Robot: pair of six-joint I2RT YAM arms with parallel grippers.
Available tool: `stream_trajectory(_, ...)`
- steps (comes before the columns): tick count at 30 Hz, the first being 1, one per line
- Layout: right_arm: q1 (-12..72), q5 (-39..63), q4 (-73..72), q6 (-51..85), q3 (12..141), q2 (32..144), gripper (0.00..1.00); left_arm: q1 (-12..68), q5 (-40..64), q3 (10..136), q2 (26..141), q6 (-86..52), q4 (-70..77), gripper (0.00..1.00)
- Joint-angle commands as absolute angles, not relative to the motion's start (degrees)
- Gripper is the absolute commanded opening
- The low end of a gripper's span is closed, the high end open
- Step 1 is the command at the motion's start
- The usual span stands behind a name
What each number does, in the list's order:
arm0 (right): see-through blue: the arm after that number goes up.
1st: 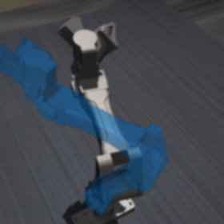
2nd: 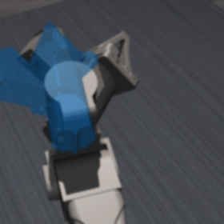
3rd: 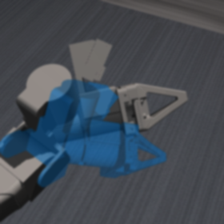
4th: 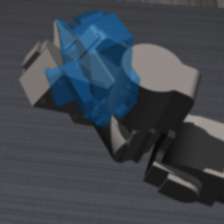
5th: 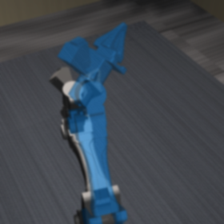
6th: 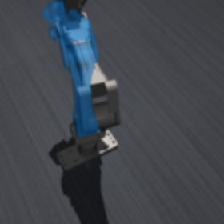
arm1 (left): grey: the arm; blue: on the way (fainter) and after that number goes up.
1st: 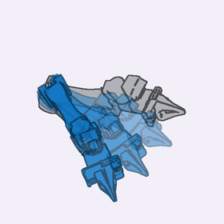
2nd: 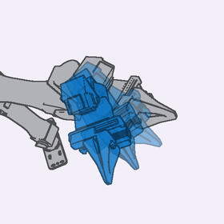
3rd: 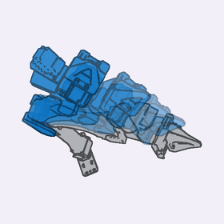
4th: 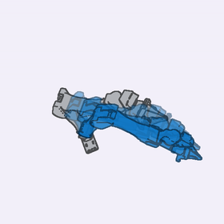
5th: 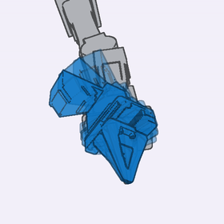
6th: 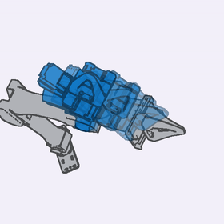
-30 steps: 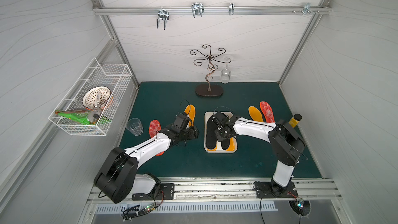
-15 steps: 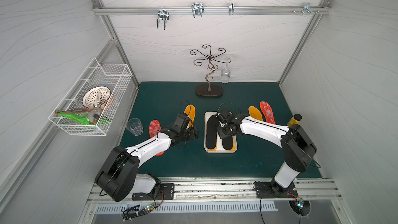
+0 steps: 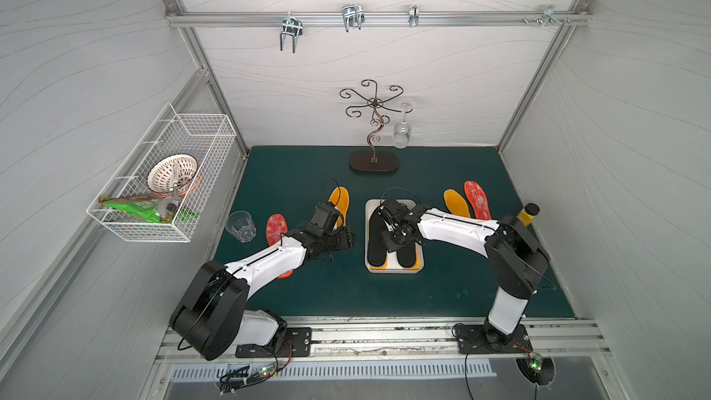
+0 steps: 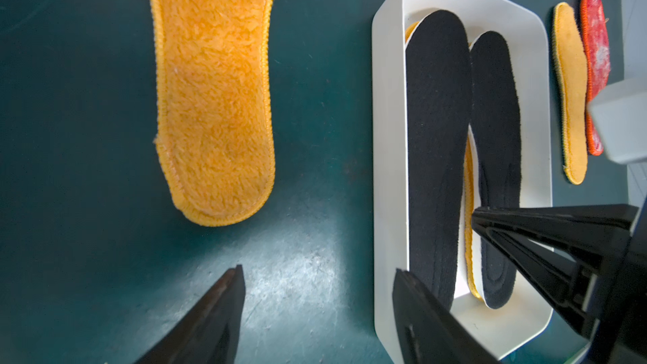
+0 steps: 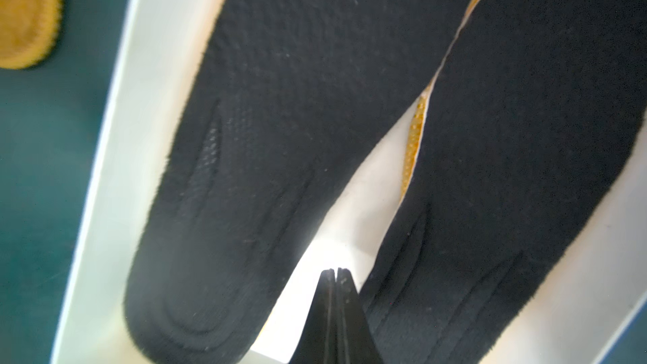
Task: Put the insoles into the storage box
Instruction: Place the insole in the storage box, then pick up the insole from the center of the board.
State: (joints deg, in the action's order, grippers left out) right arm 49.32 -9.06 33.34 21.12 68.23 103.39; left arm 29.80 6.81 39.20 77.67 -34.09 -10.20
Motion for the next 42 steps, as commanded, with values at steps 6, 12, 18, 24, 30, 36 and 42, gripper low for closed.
stream_trajectory(6,48.75,-11.71,33.72,21.61,67.99,104.23,0.0,30.08,5.9,41.05,77.87,-33.66,-9.68,0.72)
stream_trajectory(12,47.12,-10.32,32.45,21.65,65.93,102.69,0.0,30.09,5.38,40.78,77.78,-33.95,-9.58,0.72)
stream_trajectory(18,47.11,-6.37,32.06,20.98,66.61,102.45,0.05,30.06,5.27,41.04,77.88,-34.01,-9.49,0.72)
stream_trajectory(24,47.11,-3.98,32.7,20.83,67.8,99.81,0.18,30.06,4.45,41.47,76.93,-33.84,-10.27,0.72)
stream_trajectory(30,46.19,-3.77,35.24,19.81,68.6,94.37,0.21,26.76,6.89,41.4,74.51,-33.55,-10.8,0.72)
stream_trajectory(36,44.92,-2.54,32.45,19.45,68.2,87.61,0.25,20.44,8.22,41.45,72.43,-33.83,-10.17,0.63)
stream_trajectory(42,44.62,0.79,30.73,18.82,69.75,87.84,0.26,9.55,15.69,41.65,75.59,-35.06,-2.2,0.53)
